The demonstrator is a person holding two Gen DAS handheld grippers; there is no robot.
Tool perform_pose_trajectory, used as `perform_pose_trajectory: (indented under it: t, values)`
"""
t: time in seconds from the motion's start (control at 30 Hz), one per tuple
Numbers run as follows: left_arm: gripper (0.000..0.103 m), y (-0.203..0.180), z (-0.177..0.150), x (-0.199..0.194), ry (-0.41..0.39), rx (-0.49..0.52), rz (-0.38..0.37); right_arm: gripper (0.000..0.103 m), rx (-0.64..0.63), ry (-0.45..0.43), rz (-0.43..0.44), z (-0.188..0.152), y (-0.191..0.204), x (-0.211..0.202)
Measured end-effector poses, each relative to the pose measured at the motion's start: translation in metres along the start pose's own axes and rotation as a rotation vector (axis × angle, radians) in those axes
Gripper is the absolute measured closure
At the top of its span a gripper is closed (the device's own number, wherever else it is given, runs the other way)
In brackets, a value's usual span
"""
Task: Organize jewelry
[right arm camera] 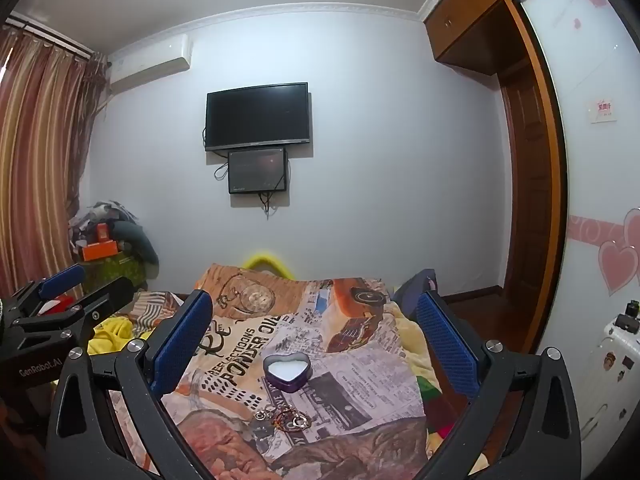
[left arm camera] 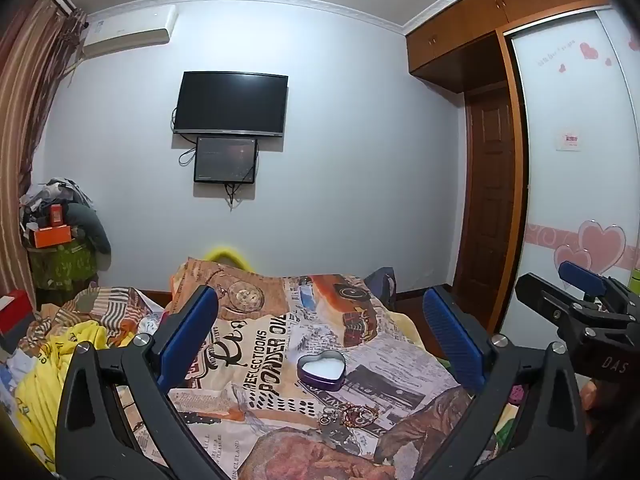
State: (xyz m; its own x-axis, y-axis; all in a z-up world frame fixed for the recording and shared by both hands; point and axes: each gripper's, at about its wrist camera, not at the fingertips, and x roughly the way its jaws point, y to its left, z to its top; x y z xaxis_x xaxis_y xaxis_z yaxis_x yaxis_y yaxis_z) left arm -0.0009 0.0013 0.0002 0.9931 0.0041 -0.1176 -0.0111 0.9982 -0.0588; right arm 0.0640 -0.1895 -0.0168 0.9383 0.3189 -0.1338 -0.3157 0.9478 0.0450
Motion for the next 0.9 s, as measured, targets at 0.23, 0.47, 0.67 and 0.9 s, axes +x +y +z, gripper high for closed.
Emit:
perform_pose_trajectory:
  t: [0.23, 0.47, 0.67, 0.9]
  values:
    - [0.000, -0.001, 0.001, 0.000, 0.017, 0.011, 0.010, 0.002, 0.001, 0.002, 0.000, 0.000, -0.001, 0.000]
    - [0.000, 0.005, -0.003, 0.006, 0.029, -0.016, 0.008, 0.002, -0.004, 0.004, -0.004, -0.001, 0.005, 0.000]
    - [0.000, 0.009, -0.005, 0.005, 0.037, -0.021, 0.000, 0.002, -0.003, 0.015, 0.002, -0.002, 0.004, 0.003]
    - [0.000, 0.007, -0.005, 0.008, 0.044, -0.021, 0.000, 0.002, -0.004, 0.023, 0.004, -0.002, 0.004, 0.004]
